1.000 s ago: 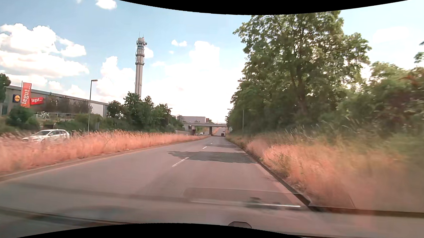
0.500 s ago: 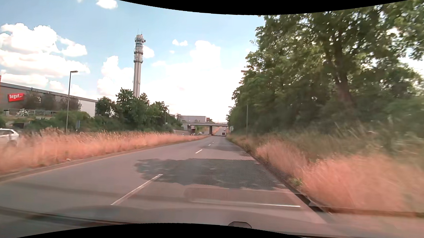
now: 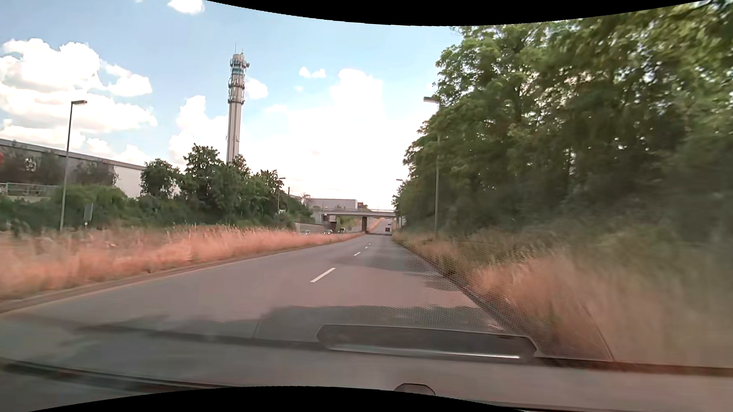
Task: Follow the waypoints while adhering to traffic rules and regulations
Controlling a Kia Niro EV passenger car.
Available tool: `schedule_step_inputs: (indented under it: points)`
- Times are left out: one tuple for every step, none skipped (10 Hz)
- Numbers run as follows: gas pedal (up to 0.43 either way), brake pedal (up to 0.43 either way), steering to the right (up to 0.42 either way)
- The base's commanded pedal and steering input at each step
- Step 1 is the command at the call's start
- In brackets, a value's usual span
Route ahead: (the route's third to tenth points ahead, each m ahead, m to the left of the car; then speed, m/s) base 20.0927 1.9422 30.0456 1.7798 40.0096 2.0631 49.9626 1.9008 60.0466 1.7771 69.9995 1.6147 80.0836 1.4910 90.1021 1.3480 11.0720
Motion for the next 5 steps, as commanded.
schedule_step_inputs:
  points:
    - [0.0,0.0,-0.007]
    - [0.008,0.0,-0.007]
    - [0.02,0.0,-0.007]
    - [0.028,0.0,-0.007]
    - [0.039,0.0,-0.007]
